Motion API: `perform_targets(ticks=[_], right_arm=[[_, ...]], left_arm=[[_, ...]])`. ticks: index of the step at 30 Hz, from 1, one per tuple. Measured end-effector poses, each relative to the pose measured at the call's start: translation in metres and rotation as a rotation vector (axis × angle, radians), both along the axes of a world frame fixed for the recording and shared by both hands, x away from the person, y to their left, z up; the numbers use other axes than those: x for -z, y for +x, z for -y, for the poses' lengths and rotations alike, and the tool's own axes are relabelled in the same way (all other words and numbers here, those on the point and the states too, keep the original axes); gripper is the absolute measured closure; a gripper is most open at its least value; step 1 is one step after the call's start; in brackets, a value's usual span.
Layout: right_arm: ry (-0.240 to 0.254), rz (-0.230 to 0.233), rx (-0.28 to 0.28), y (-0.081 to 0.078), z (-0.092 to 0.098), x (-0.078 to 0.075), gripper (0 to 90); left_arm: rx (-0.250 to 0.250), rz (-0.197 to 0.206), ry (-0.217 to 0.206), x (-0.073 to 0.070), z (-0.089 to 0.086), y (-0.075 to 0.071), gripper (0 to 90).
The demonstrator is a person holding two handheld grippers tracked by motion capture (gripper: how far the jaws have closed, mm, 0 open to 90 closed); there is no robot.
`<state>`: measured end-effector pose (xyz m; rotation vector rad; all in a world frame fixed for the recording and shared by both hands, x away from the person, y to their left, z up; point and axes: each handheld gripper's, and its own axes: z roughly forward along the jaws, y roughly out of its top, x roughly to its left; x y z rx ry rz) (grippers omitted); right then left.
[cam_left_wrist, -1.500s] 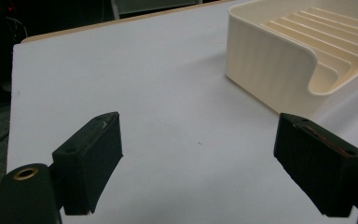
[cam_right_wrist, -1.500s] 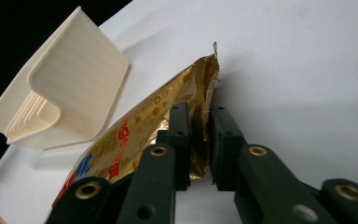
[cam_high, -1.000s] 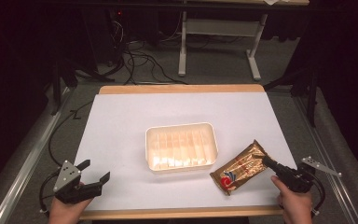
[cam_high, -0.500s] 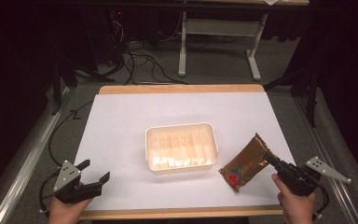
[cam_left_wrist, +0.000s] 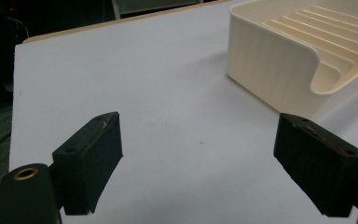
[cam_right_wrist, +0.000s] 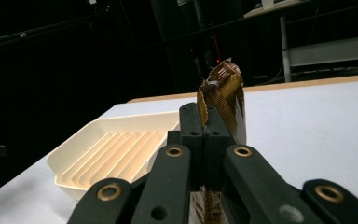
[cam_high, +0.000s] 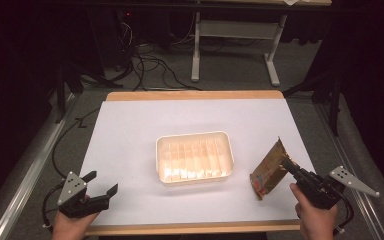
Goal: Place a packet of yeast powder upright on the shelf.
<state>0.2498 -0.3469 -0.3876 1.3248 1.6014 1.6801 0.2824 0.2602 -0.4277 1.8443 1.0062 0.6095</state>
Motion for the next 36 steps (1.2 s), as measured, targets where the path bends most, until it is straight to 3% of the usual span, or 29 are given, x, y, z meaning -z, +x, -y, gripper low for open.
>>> perform_targets(ticks=[12, 22, 36], right_arm=[[-0.047, 0.059, 0.017, 0.004, -0.013, -0.019, 90.0], [-0.046, 0.094, 0.015, 0.012, -0.03, -0.04, 90.0], [-0.039, 0.178, -0.006, 0.015, -0.052, -0.079, 90.0]], left_arm=[[-0.008, 0.004, -0.002, 0.0, -0.002, -0.001, 15.8], [-0.009, 0.008, -0.01, -0.001, -0.003, -0.001, 15.8], [-0.008, 0.01, -0.006, -0.001, -0.003, -0.001, 15.8]])
